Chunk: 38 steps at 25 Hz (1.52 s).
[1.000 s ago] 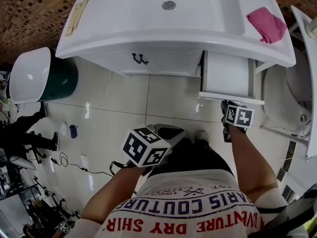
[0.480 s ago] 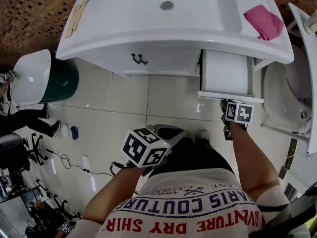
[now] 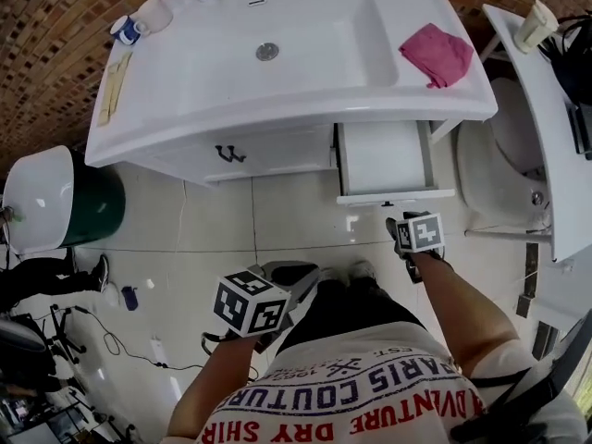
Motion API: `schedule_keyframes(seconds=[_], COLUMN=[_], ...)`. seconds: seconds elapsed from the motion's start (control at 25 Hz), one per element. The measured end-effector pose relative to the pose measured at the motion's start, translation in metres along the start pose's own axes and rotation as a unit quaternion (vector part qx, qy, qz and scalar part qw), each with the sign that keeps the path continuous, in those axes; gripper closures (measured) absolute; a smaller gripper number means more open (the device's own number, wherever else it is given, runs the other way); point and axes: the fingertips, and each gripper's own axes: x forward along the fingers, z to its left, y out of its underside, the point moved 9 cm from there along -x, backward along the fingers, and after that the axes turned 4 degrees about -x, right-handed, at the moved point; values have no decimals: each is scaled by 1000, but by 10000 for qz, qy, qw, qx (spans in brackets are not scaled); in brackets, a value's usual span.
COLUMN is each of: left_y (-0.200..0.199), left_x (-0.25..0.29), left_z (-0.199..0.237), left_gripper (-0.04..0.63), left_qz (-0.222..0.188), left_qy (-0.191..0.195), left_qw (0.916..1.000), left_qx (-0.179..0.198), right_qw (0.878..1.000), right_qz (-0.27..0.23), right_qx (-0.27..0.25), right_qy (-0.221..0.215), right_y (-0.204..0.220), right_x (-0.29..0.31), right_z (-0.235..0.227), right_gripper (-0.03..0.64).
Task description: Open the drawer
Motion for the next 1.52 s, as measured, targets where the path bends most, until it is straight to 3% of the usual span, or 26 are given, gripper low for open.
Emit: schedule_keyframes(seconds=[0.24,0.36,0.52,0.72,0.96,1.24,1.36,1.52], left_y=[-1,4,10,13,67,151,180,193], left_x=[-38,-57,-70,-75,-70,-21,-7,-8], left_z=[-5,0,-6,-47,-120,-254,-307,-355], left_gripper=[609,609,609,609,609,609,609,609], left_qz=[-148,-190,-259,-437,-732,-1400,-1351,-1166], left_qy=[220,191,156,199,305,711,799,651], left_qw=[9996,9995,9991,9988,9963,9876,9876,9903], left_qx=[-29,-141,-311,-25,325,18,21,393], right_qw=[9995,9962,9824,9583,9395,9224,9202,9183], right_qz=[-126,-434,-856,-1308,-1616,-1984,-2023,-2029], right_qx=[-116,59,166,-173,-654,-348,-190,-163], right_qy=[-259,-752,-1652,-2534,-2949,-3295,-3347,-3396], right_y=[5,-5,-18,-6,78,209,254,286], right_x=[-78,-120,-176,-244,-302,-379,-407,-431], right_z=[18,37,71,114,142,87,70,69], right_gripper=[453,460,486,552,611,611,611,611])
